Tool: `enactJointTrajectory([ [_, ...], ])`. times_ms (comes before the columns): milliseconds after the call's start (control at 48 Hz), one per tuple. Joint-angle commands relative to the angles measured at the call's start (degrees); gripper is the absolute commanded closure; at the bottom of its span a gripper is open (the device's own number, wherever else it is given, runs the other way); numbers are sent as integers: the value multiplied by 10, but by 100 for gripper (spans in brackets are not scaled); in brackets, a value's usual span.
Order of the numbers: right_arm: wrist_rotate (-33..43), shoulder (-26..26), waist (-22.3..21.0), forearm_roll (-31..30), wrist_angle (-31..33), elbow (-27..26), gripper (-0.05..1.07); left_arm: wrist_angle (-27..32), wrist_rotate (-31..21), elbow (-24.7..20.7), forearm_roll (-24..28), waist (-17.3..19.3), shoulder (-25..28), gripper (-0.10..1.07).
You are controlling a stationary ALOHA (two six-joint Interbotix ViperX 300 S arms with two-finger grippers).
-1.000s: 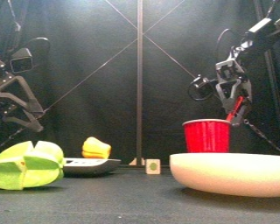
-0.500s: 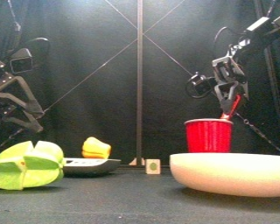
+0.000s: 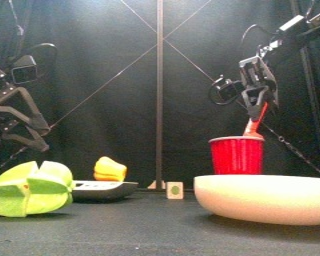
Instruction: Grab knife
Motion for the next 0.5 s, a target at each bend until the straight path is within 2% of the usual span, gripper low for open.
enactJointTrajectory([
  [0, -2, -26, 1, -7, 1, -24, 68, -1, 0, -5, 2, 1, 0, 1],
  [479, -4, -69, 1, -20, -2, -15, 68, -1, 0, -5, 2, 1, 0, 1],
])
